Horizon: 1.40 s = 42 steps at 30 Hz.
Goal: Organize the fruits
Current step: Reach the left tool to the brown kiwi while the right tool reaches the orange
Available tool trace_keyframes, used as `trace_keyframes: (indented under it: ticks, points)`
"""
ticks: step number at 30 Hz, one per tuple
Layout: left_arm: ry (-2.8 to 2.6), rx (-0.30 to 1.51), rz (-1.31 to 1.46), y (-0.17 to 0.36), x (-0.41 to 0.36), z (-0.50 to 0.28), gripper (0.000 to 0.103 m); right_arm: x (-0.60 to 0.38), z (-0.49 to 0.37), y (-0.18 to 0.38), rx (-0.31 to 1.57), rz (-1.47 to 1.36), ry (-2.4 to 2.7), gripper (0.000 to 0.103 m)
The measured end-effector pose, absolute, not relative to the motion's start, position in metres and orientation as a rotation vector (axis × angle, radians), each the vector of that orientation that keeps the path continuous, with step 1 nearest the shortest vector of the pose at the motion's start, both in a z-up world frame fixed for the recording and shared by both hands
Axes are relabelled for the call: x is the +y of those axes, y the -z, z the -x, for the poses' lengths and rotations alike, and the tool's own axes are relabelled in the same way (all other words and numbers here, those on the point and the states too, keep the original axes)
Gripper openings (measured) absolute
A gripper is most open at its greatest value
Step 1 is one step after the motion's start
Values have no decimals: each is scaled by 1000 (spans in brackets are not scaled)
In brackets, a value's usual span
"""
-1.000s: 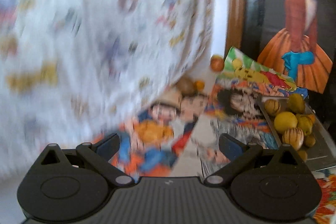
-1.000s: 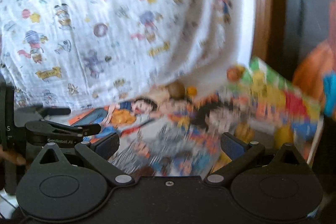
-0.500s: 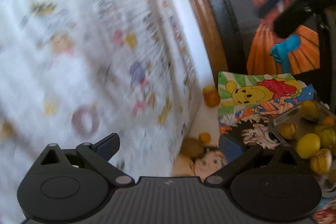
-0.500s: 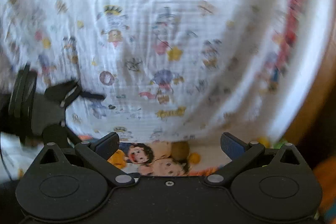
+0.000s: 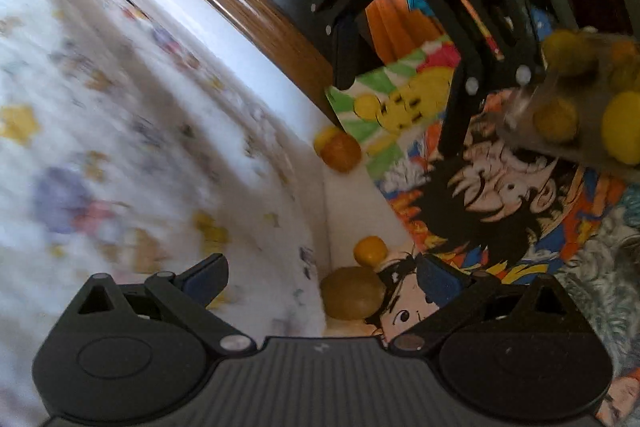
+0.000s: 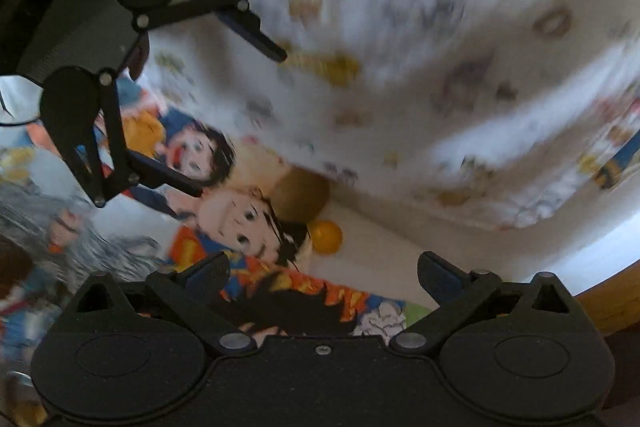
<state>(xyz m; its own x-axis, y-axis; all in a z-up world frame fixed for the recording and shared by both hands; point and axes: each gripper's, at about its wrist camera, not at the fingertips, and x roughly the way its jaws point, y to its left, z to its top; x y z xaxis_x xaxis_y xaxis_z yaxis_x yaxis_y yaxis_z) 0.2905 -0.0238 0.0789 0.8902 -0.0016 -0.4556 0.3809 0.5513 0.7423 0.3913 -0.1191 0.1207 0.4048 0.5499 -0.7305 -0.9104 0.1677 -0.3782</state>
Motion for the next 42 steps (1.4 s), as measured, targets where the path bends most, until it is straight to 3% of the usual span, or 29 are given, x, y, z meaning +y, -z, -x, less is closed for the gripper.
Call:
trace_keyframes:
  ticks: [10, 20, 36, 42]
  points:
    - [347, 581, -973, -46, -16, -348, 102, -94, -438, -59, 467, 925, -1166, 84]
    - [334, 689, -976, -31, -11, -374, 90, -79, -463, -31, 476, 902, -1187, 61]
    - [315, 756, -948, -31, -7, -401, 80, -62, -476, -12, 488, 862, -1213, 50]
    - [299, 754, -957, -31, -7, -402, 74, -55, -478, -9, 484, 858, -1226, 41]
